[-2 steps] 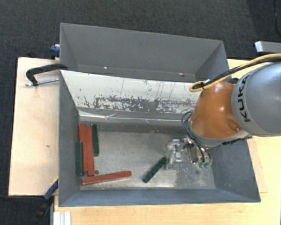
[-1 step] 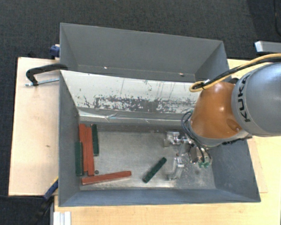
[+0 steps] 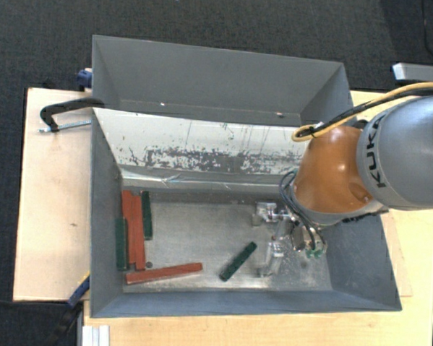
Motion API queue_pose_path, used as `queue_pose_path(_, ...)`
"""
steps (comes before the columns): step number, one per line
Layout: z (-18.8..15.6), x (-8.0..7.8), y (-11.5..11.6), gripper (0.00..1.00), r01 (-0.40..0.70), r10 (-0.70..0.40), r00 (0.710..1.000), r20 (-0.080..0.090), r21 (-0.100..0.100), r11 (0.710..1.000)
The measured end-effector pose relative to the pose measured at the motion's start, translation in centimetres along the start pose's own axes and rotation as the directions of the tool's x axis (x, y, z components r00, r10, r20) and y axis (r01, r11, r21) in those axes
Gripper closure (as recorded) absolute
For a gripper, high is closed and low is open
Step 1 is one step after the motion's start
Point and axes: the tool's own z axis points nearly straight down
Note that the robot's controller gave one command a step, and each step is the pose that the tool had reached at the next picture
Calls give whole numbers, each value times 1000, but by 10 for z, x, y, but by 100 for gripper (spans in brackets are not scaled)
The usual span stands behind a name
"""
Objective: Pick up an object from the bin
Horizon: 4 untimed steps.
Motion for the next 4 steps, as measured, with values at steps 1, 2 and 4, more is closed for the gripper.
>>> queue_pose_path(1, -42, -15, 16, 0, 53, -53, 999, -1, 1, 999)
queue_pose_path(2, -1, 25, 48, 100, 274, -274, 962, 5, 2, 962)
queue_pose_path(4, 0, 26, 48, 100, 276, -276, 961, 2, 1, 961)
